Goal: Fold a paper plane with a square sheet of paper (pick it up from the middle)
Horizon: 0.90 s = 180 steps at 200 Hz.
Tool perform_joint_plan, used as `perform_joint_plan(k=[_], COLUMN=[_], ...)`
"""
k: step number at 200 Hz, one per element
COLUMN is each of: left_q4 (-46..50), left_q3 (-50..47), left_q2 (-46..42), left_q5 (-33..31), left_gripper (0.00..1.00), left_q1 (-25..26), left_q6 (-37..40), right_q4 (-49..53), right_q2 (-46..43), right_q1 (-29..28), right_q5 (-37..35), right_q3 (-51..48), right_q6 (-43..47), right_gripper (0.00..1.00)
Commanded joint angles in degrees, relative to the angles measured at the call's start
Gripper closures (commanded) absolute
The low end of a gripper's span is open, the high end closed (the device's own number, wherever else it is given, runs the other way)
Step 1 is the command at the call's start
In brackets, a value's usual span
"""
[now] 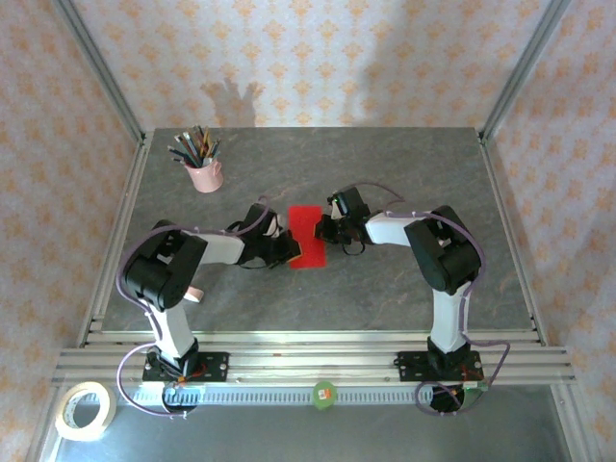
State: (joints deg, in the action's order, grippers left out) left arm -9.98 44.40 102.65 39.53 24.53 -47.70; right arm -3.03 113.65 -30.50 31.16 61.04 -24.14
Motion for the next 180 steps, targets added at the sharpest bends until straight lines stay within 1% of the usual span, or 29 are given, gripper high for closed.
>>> perform_joint_plan(k=[1, 18, 34, 71, 97, 121, 135, 148, 164, 180], left_q4=[9.99, 8.79, 7.47, 6.38, 3.13, -0.07, -1.56, -2.83, -4.51, -5.91], left_q3=[-6.39, -10.80, -12.71, -7.54, -3.66, -0.94, 0.82, 2.33, 3.99, 6.13], left_q2=[-2.05, -6.04, -9.80, -15.25, -15.18, -12.38, -10.27, -8.56, -6.35, -3.72], left_q5=[-3.08, -2.94, -2.27, -2.62, -2.52, -2.18, -2.08, -2.24, -2.70, -2.88], left_gripper=[1.00, 1.00, 1.00, 1.00, 0.87, 0.73, 0.66, 0.58, 0.53, 0.50], left_q1=[-1.35, -3.09, -4.33, -4.53, -4.50, -4.44, -4.26, -4.11, -3.90, -3.60], left_q6=[3.02, 1.50, 0.08, -1.45, -2.70, -3.84, -4.23, -4.51, -5.34, -6.16], right_q4=[16.83, 15.91, 15.18, 14.15, 12.97, 11.50, 9.82, 9.29, 8.72, 6.91], right_q2=[7.91, 7.39, 6.85, 4.99, 1.70, -2.94, -5.99, -8.61, -11.05, -13.98], right_q1=[1.94, 1.89, 1.77, 0.71, 0.45, 0.52, 0.53, 0.72, 1.33, 2.24], right_q5=[-13.14, -12.03, -10.68, -7.13, -3.87, -1.66, -1.52, -2.92, -4.22, -5.04], right_q3=[-4.39, -4.61, -4.31, -1.02, 2.86, 5.36, 4.65, 3.28, 0.78, -2.86], right_q6=[1.98, 1.71, 1.80, 3.80, 4.58, 3.86, 2.66, 1.17, -1.09, -3.53], right_gripper=[1.00, 1.00, 1.00, 0.99, 0.95, 0.87, 0.78, 0.72, 0.71, 0.66])
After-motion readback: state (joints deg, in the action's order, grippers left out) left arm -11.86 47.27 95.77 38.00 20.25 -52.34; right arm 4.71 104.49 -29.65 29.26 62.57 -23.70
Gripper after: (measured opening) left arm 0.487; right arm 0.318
